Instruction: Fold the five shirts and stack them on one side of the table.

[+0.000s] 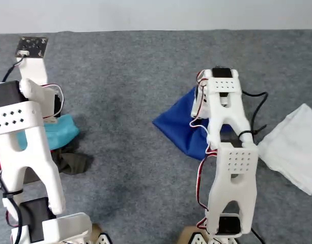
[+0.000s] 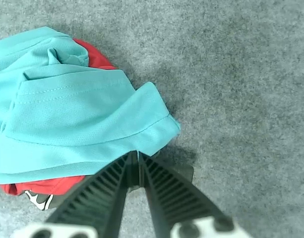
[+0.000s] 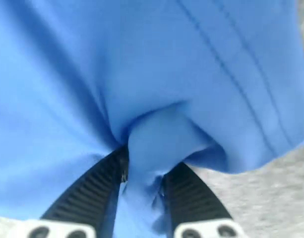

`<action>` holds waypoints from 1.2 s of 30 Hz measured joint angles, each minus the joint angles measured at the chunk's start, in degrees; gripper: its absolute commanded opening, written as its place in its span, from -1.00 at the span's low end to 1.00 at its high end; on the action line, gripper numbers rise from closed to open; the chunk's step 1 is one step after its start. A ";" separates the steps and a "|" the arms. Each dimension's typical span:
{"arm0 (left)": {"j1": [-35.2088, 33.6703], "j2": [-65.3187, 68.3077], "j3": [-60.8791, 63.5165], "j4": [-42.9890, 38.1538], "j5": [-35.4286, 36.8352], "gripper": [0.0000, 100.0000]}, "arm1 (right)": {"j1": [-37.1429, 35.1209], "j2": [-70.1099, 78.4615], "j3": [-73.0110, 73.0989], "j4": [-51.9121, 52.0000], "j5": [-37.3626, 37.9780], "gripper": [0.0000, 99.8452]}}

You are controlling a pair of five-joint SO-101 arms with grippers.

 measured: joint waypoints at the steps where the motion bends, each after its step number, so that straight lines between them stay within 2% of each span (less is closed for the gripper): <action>1: 0.00 0.00 0.00 0.00 0.00 -0.99 | 0.79 -1.05 0.09 0.35 2.46 -0.98; 8: 0.00 0.00 0.00 0.00 0.00 -0.99 | 8.79 -11.43 0.09 0.53 19.08 -0.98; 13: 0.00 0.00 0.00 0.00 0.00 -0.99 | 14.77 -15.38 0.09 0.97 24.62 -0.98; 25: 0.00 0.00 0.00 0.00 0.00 -0.99 | 27.34 -21.10 0.18 0.97 31.74 -0.98; 36: 0.00 0.00 0.00 0.00 0.00 -0.99 | 35.78 -23.65 0.18 1.05 37.36 -0.98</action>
